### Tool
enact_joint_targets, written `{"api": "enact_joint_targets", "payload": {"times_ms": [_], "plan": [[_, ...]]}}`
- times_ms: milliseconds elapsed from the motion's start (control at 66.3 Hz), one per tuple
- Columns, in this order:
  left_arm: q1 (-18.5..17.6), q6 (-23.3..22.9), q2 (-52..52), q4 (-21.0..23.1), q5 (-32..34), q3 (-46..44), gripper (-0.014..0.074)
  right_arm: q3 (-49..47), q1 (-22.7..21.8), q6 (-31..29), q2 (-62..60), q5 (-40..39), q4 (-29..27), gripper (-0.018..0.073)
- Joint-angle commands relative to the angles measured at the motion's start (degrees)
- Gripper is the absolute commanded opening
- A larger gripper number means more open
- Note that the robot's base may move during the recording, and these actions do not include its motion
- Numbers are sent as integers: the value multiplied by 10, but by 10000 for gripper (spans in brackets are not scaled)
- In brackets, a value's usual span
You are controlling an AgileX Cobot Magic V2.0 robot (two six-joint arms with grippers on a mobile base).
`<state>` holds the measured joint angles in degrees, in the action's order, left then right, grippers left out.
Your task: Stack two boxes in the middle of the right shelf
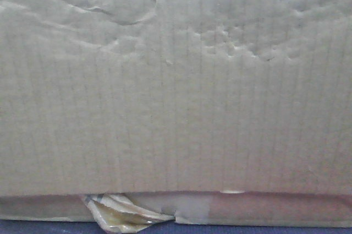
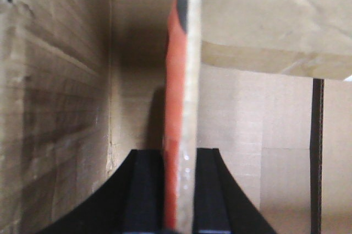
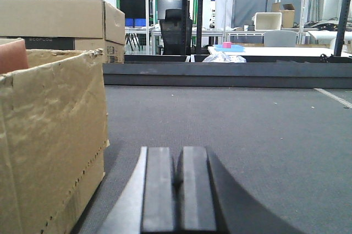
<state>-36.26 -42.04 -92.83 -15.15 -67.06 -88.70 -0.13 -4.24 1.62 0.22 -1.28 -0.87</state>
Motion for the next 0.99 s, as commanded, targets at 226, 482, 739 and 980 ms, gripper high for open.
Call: {"api": "enact_joint_targets", "payload": {"times_ms": [226,482,739,980], "plan": [[-3,-6,4,12,24,-2,272,1,-3,-1,-2,-13,-2,-169],[-3,-6,5,19,32,-2,333,1,-3,-1,-2,-13,-2,-169],[-4,15,17,19,-14,-75,333,1,-3,-1,-2,-71,1,-169],[-4,67,51,-25,-29,-173,330,-56,-3,-1,-2,-36,28,-169]]}}
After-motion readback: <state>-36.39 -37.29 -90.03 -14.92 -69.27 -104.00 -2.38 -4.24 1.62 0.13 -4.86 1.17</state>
